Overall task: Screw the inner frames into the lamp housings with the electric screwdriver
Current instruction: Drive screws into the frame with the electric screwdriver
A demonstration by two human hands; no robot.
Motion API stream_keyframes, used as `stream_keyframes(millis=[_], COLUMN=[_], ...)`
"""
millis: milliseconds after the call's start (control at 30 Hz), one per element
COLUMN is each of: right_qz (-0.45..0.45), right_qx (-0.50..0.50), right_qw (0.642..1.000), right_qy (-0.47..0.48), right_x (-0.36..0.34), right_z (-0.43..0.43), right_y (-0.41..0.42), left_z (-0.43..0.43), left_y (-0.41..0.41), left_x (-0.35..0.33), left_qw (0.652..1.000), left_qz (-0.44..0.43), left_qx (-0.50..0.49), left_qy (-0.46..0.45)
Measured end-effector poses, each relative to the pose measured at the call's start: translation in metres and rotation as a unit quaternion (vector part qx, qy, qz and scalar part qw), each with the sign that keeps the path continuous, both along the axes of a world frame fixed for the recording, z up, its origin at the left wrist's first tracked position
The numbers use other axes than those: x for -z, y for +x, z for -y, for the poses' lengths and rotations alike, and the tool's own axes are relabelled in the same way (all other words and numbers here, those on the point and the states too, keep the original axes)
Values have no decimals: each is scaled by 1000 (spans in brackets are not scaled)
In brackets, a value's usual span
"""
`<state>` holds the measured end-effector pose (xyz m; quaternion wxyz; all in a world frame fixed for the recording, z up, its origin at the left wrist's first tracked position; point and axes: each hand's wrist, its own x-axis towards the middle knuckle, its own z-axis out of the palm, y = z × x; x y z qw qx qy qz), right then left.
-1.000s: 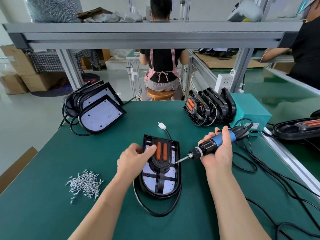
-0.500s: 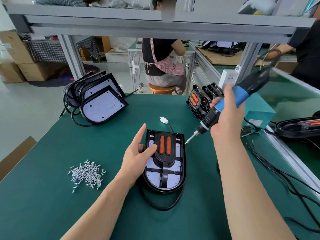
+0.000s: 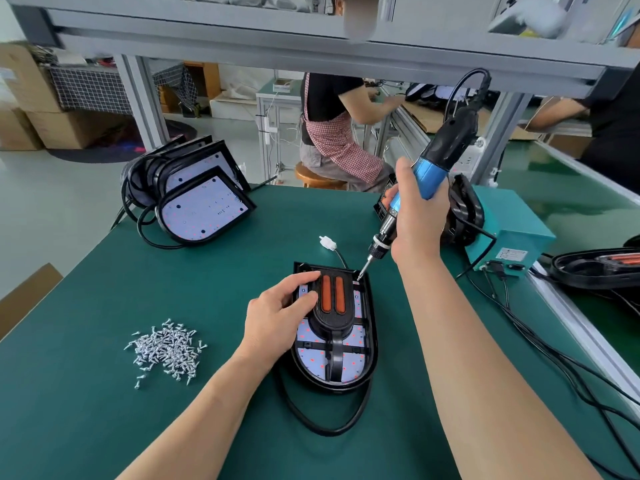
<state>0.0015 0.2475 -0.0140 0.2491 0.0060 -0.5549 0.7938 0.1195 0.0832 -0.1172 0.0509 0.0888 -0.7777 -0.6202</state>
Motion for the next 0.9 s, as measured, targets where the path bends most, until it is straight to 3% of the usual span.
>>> stream_keyframes(millis=[600, 900], right_qz=[-10, -16], right_qx=[-46, -14], right_qw=[998, 1000], right_qy=[39, 14], right_x=[13, 21], right_z=[11, 3], right_y=[1, -3], left_z=[-2, -3], left_y=[2, 1], left_x=[-4, -3], left_qw=[1000, 999], left_qz=[-4, -6], left_qx=[-13, -25], left_qy=[-17, -41])
